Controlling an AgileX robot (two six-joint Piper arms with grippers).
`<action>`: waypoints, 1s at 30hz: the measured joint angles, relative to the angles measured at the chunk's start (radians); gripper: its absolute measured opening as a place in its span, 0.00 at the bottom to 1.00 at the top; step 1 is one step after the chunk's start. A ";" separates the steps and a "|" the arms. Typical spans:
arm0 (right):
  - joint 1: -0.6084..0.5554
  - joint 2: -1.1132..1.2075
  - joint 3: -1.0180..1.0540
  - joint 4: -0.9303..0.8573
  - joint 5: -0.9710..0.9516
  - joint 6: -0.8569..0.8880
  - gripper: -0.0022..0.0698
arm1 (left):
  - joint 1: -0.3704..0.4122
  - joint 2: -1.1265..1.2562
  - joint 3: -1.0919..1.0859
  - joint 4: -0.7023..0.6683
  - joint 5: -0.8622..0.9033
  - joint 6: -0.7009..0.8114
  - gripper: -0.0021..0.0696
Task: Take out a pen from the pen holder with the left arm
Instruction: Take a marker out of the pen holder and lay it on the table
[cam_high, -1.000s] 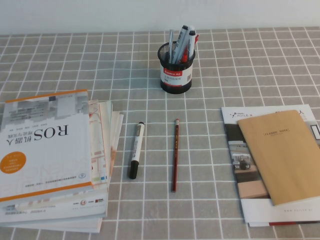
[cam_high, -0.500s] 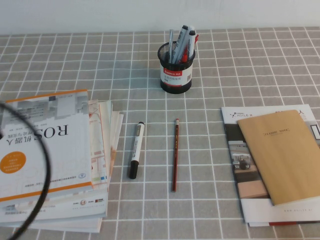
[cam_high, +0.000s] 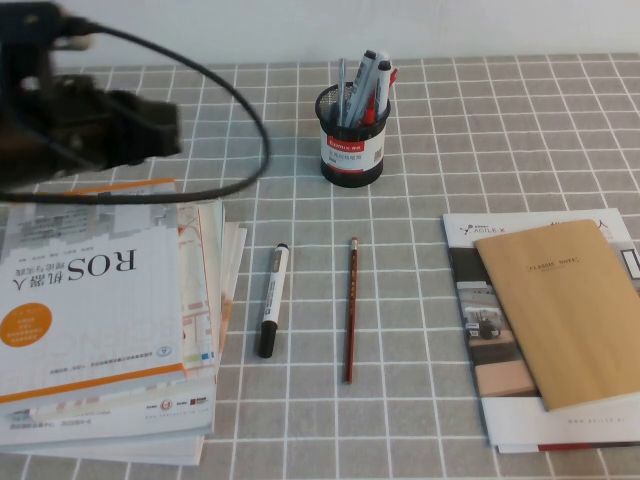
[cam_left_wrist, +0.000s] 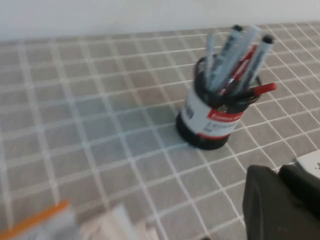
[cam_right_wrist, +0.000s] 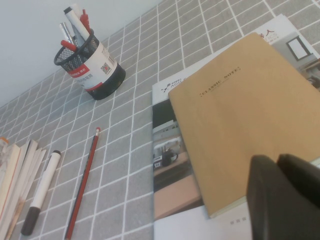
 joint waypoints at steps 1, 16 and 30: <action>0.000 0.000 0.000 0.000 0.000 0.000 0.01 | -0.022 0.040 -0.035 -0.012 0.003 0.058 0.08; 0.000 0.000 0.000 0.000 0.000 0.000 0.01 | -0.149 0.432 -0.384 -0.400 -0.041 0.392 0.61; 0.000 0.000 0.000 0.000 0.000 0.000 0.01 | -0.167 0.692 -0.680 -0.515 0.015 0.514 0.62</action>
